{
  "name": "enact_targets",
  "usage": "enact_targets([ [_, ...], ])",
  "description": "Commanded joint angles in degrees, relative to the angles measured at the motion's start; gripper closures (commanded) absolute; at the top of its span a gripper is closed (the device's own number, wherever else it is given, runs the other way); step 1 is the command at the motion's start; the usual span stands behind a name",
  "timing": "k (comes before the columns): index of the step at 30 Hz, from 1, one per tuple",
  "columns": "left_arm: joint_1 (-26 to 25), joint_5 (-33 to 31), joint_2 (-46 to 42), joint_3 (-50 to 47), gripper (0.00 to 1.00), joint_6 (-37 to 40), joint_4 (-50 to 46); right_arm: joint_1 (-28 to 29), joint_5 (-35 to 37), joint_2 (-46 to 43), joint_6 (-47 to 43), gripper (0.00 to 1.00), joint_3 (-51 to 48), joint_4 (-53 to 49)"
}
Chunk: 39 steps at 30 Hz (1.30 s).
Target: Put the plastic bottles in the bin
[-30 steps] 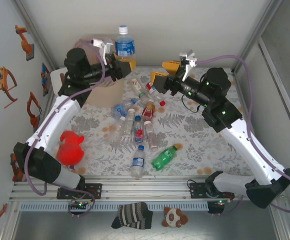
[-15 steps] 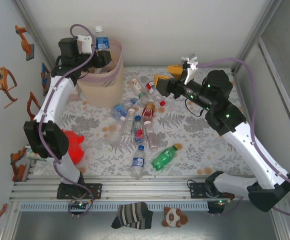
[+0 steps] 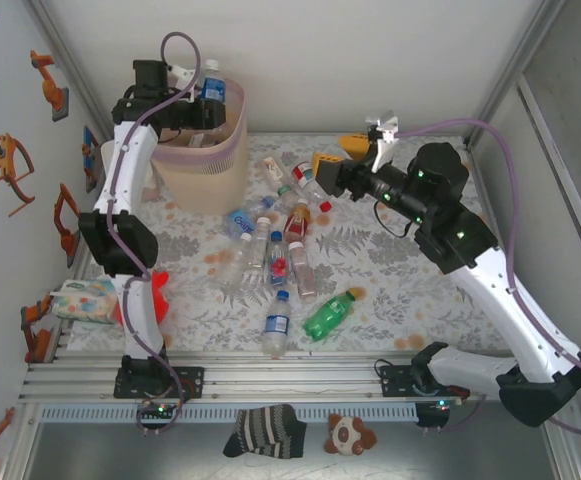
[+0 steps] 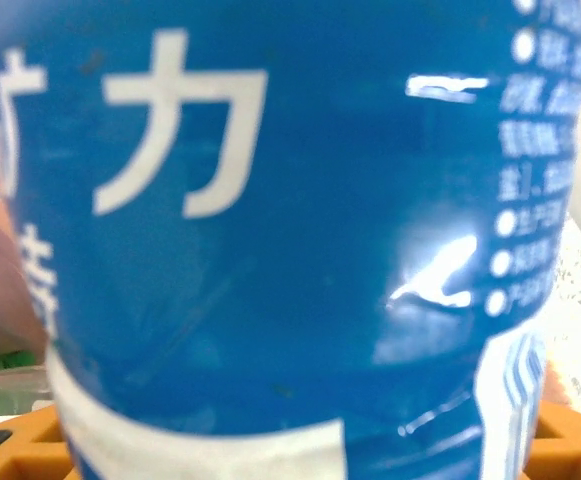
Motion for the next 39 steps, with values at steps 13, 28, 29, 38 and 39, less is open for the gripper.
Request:
enact_targets([
  [13,0.0,2.7,6.9,6.4,0.41,4.2,-19.3,0.3,1.7,-1.3,-1.5,0.23,-0.7,0.3],
  [28,0.0,2.1,0.0,7.7,0.26,2.1,-15.8,0.3,4.2,-1.2,-2.2,0.23,-0.8,-0.6],
  [29,0.0,2.1,-0.4,7.7,0.26,2.0,-15.6,0.3,5.2,-1.0,-2.3,0.24,-0.6,-1.4],
  [38,0.0,1.6,-6.8,3.6,0.26,0.8,-12.2,0.1,13.8,5.7,-7.7,0.23,3.8,-10.4],
  [39,0.0,1.4,-7.9,2.5,0.26,0.5,-11.5,-0.2,14.4,7.0,-8.4,0.24,4.4,-11.2],
])
